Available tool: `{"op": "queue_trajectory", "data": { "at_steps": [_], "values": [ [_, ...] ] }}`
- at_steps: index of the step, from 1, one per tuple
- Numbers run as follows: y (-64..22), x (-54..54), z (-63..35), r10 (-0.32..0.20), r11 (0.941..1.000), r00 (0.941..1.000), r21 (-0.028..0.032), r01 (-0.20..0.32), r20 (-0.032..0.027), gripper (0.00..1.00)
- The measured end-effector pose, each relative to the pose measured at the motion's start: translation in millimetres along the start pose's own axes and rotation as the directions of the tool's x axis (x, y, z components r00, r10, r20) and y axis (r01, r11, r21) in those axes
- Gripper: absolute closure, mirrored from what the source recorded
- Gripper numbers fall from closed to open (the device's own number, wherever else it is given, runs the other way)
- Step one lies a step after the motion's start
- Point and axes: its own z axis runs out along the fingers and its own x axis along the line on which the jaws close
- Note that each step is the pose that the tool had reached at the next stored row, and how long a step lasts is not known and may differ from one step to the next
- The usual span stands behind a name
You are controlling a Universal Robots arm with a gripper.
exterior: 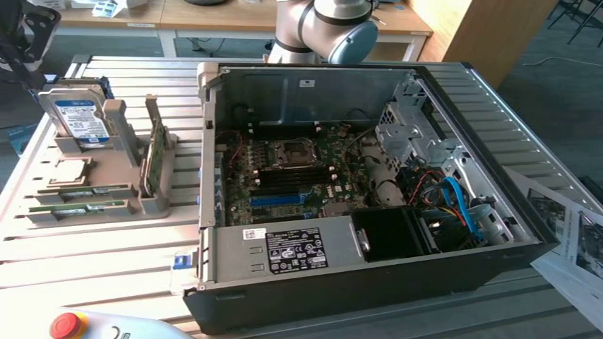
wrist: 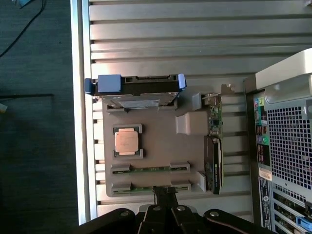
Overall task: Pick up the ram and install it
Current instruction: 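Reach for the ram, then pick up the ram and move it above insertion slot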
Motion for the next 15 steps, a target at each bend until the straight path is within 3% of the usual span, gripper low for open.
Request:
{"op": "queue_trajectory", "data": {
  "at_steps": [15],
  "values": [
    [-5.2, -0.4, -0.2, 0.0, 1.0, 1.0, 0.0, 0.0, 0.0001, 0.89]
  ]
}}
